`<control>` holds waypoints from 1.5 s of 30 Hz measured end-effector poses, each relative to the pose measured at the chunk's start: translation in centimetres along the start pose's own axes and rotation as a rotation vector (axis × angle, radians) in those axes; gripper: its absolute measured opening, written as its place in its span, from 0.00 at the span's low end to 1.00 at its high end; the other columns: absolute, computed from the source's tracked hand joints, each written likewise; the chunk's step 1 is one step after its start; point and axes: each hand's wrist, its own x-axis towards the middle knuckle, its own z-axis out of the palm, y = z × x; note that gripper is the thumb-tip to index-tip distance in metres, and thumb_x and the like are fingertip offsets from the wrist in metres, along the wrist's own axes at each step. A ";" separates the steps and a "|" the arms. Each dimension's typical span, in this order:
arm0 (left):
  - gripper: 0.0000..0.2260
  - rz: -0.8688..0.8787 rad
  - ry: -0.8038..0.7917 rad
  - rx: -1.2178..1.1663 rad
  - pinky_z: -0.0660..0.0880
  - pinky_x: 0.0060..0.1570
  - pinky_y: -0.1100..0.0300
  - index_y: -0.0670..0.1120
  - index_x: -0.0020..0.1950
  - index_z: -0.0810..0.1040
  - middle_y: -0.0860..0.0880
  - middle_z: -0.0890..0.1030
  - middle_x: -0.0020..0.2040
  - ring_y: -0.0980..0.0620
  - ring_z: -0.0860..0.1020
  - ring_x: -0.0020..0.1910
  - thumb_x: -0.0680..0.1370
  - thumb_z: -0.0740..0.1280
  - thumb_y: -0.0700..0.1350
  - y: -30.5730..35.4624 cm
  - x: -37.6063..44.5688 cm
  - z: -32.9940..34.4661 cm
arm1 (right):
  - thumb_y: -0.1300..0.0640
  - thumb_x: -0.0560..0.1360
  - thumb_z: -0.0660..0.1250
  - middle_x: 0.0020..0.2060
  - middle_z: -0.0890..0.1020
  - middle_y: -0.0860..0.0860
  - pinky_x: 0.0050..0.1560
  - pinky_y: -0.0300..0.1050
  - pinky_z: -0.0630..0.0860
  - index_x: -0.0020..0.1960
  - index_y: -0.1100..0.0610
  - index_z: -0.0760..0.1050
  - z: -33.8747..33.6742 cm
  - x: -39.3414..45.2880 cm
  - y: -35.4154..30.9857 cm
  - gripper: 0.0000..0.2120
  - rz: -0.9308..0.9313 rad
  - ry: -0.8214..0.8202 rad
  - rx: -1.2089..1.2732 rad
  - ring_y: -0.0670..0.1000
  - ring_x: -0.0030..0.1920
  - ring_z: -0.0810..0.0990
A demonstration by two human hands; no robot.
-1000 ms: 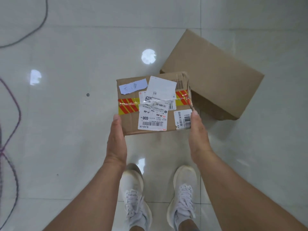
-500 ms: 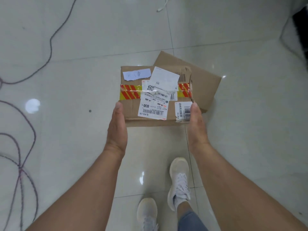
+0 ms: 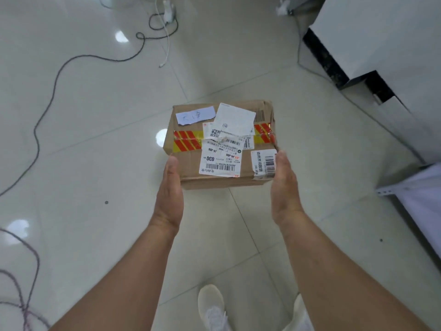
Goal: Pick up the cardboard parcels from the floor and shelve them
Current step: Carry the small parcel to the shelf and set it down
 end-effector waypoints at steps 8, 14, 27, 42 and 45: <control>0.33 0.050 -0.164 -0.007 0.58 0.75 0.53 0.51 0.73 0.68 0.53 0.74 0.71 0.57 0.69 0.72 0.74 0.51 0.67 4.4 -2.9 8.9 | 0.37 0.75 0.48 0.56 0.82 0.51 0.54 0.39 0.70 0.62 0.52 0.75 -9.4 -1.2 -2.6 0.28 0.009 0.142 0.063 0.49 0.58 0.78; 0.28 0.069 -0.308 0.088 0.60 0.75 0.52 0.54 0.68 0.74 0.53 0.77 0.66 0.54 0.71 0.70 0.75 0.51 0.65 8.2 -6.7 16.5 | 0.42 0.80 0.47 0.52 0.82 0.50 0.49 0.34 0.68 0.59 0.51 0.76 -17.7 -3.7 -5.4 0.23 -0.014 0.298 0.149 0.46 0.53 0.78; 0.28 0.245 -0.794 0.342 0.64 0.70 0.59 0.54 0.68 0.73 0.53 0.78 0.65 0.60 0.73 0.67 0.77 0.47 0.66 12.8 -17.5 35.3 | 0.42 0.80 0.48 0.53 0.81 0.48 0.45 0.35 0.69 0.64 0.51 0.74 -37.7 -11.9 -9.0 0.23 -0.016 0.707 0.354 0.40 0.48 0.77; 0.37 0.353 -1.102 0.397 0.60 0.75 0.50 0.58 0.73 0.68 0.56 0.73 0.72 0.58 0.68 0.72 0.70 0.51 0.76 16.6 -28.2 57.8 | 0.43 0.80 0.47 0.45 0.80 0.45 0.39 0.33 0.64 0.57 0.50 0.75 -59.2 -15.6 -13.1 0.21 -0.045 0.932 0.422 0.38 0.45 0.75; 0.38 0.345 -1.109 0.422 0.59 0.75 0.50 0.59 0.73 0.68 0.56 0.72 0.72 0.57 0.67 0.73 0.69 0.50 0.77 16.7 -28.7 61.4 | 0.42 0.80 0.47 0.44 0.79 0.44 0.39 0.33 0.65 0.56 0.49 0.75 -62.3 -14.6 -13.5 0.20 -0.054 0.939 0.436 0.38 0.43 0.75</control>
